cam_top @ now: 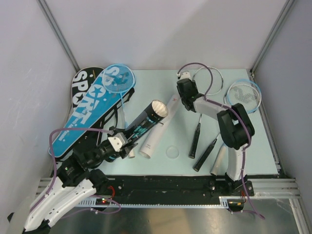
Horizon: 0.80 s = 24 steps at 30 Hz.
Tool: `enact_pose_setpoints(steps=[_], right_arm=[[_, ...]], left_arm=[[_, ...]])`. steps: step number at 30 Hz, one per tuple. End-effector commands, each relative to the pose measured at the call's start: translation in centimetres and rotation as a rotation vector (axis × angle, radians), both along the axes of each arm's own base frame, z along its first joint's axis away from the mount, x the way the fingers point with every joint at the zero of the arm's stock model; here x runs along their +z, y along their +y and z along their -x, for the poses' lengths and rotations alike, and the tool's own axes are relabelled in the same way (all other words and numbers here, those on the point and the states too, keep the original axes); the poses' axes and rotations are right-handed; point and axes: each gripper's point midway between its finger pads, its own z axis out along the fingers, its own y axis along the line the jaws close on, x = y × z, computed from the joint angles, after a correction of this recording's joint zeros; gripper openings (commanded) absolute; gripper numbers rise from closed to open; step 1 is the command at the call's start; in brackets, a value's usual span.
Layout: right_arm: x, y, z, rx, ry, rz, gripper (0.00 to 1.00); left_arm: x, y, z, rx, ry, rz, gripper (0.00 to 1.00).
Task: Pack up the badminton gear
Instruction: Pick up the shuttlecock at the center of the board.
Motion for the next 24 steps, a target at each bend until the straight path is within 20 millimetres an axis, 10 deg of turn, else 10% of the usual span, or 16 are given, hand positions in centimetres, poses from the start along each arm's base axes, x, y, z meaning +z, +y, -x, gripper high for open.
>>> enact_pose_setpoints(steps=[1, 24], right_arm=[[0.1, -0.5, -1.2, -0.074, 0.016, 0.142, 0.55], [-0.9, -0.8, -0.8, -0.009, 0.097, 0.275, 0.40]], left_arm=[[3.0, 0.0, -0.4, 0.018, -0.079, 0.088, 0.41], [2.9, 0.0, -0.6, 0.023, -0.080, 0.082, 0.41]])
